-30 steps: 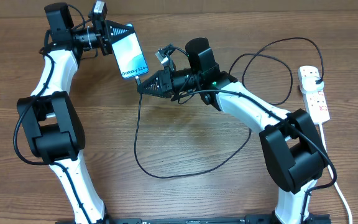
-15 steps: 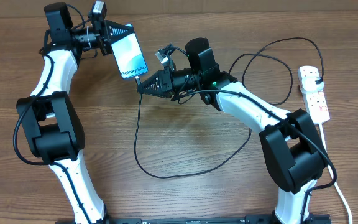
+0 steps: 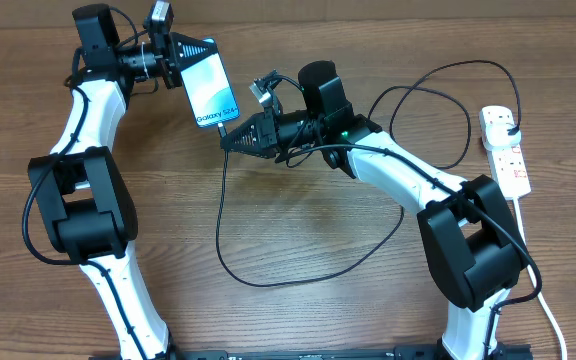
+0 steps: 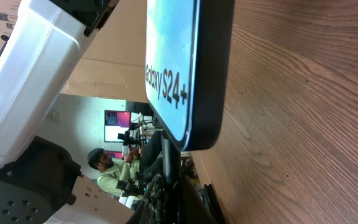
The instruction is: Plug charger to phone and switch on socket
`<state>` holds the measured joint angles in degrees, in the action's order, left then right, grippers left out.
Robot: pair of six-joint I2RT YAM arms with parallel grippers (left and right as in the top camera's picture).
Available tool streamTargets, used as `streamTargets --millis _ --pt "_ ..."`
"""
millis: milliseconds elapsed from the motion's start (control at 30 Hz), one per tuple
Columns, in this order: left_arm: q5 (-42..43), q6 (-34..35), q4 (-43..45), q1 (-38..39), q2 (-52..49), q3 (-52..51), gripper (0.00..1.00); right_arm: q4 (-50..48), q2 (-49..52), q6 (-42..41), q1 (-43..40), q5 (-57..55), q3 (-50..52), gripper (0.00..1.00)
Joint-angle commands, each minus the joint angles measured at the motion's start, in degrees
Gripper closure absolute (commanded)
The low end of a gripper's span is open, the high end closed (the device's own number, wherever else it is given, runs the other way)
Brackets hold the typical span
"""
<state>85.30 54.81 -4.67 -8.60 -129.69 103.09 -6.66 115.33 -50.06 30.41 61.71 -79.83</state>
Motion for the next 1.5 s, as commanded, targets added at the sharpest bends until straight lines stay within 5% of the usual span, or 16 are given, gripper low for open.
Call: streamTargets --millis 0,1467 --pt "2.8 -1.5 0.0 1.2 0.3 0.5 0.96 -0.6 -2.2 0.6 -0.2 -1.3 -1.3 0.96" --pt "4.6 -2.1 0.0 1.4 0.3 0.5 0.96 -0.1 -2.2 0.6 -1.5 -3.8 -1.3 0.96"
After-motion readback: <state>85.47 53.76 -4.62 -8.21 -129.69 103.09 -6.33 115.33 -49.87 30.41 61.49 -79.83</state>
